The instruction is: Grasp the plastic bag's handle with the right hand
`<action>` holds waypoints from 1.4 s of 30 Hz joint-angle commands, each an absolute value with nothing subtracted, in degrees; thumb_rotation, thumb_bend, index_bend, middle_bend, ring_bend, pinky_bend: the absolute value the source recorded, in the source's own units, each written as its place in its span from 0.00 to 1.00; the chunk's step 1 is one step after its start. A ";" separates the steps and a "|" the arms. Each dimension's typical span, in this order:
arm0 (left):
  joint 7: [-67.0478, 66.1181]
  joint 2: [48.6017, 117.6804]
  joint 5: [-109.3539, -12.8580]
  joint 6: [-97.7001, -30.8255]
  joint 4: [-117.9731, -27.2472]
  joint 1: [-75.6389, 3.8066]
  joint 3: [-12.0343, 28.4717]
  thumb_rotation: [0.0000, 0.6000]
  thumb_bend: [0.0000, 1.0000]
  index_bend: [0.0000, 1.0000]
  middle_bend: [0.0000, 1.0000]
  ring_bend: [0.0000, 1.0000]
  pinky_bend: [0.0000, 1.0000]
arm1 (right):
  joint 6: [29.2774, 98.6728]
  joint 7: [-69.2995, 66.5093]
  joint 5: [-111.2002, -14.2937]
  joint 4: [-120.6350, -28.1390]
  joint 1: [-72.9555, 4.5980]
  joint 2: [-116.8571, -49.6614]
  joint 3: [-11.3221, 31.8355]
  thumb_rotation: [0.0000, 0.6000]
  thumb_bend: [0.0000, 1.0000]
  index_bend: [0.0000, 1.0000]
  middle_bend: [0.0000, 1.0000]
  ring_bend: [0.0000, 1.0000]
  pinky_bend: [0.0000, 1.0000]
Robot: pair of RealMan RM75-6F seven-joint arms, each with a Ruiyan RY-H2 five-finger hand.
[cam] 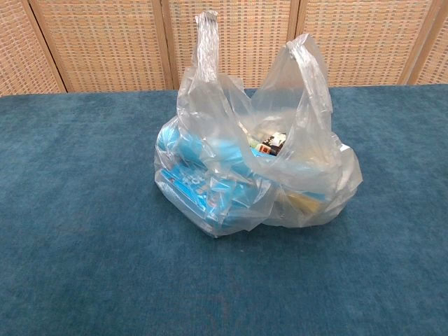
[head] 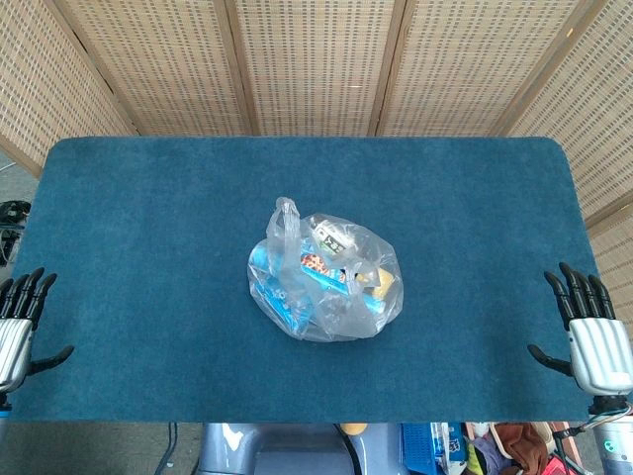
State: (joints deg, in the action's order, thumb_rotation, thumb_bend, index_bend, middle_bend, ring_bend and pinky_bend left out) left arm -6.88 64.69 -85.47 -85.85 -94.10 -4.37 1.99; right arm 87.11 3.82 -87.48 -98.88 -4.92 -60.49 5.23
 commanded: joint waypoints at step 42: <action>-5.75 62.63 -81.99 -84.70 -96.29 -4.98 3.99 1.00 0.07 0.00 0.00 0.00 0.00 | 51.34 -91.86 -106.57 -99.95 -45.75 -54.17 -0.73 1.00 0.32 0.12 0.20 0.06 0.00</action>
State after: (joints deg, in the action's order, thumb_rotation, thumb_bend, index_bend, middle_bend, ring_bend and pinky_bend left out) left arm -5.78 62.66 -82.02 -84.70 -96.28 -4.99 3.97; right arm 53.16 -91.64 -108.09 -99.81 -44.43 -52.87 -1.06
